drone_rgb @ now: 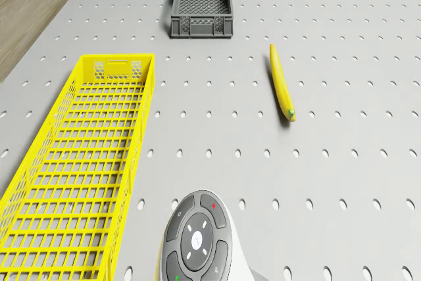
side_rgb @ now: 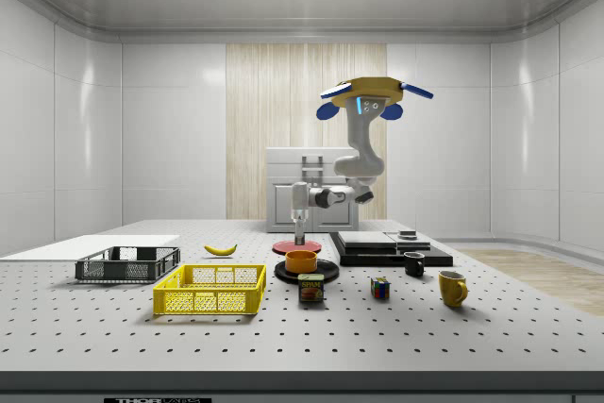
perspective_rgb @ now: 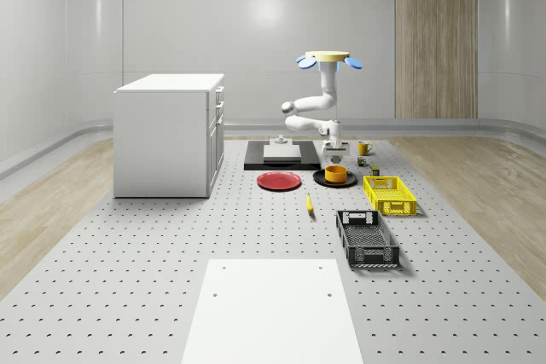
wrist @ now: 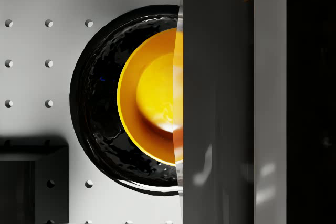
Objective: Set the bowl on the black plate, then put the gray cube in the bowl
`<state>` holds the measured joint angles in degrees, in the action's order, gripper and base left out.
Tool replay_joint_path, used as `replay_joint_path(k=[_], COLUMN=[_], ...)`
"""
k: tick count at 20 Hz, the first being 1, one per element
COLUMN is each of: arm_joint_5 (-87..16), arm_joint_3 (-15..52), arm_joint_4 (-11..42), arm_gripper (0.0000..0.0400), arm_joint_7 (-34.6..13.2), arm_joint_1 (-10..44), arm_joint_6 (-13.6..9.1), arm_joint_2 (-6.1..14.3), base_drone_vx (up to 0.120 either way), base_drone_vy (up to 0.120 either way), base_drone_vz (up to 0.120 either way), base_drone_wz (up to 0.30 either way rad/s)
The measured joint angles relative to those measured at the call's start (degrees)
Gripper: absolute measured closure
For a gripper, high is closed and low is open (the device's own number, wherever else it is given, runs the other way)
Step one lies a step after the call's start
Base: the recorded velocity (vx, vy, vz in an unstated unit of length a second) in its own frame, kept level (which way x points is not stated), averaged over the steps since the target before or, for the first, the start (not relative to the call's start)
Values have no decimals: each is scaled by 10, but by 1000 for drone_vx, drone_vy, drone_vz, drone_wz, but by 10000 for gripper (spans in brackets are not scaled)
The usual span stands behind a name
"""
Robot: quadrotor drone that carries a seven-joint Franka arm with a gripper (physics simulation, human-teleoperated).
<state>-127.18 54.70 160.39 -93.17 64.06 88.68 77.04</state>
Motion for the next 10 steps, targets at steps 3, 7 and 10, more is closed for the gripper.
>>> replay_joint_path(k=[3, 7, 10], arm_joint_5=[-3, -19, -36], arm_joint_3=[-3, -20, -38], arm_joint_4=[-2, -14, -27], arm_gripper=[150, 150, 150], arm_joint_7=[0, 2, 3], arm_joint_1=[1, 5, 9], arm_joint_6=[2, 14, 26], arm_joint_2=[0, 0, -1], base_drone_vx=[-40, 0, 0], base_drone_vy=[0, 0, 0], base_drone_vz=[0, 0, 0], base_drone_wz=[0, 0, 0])
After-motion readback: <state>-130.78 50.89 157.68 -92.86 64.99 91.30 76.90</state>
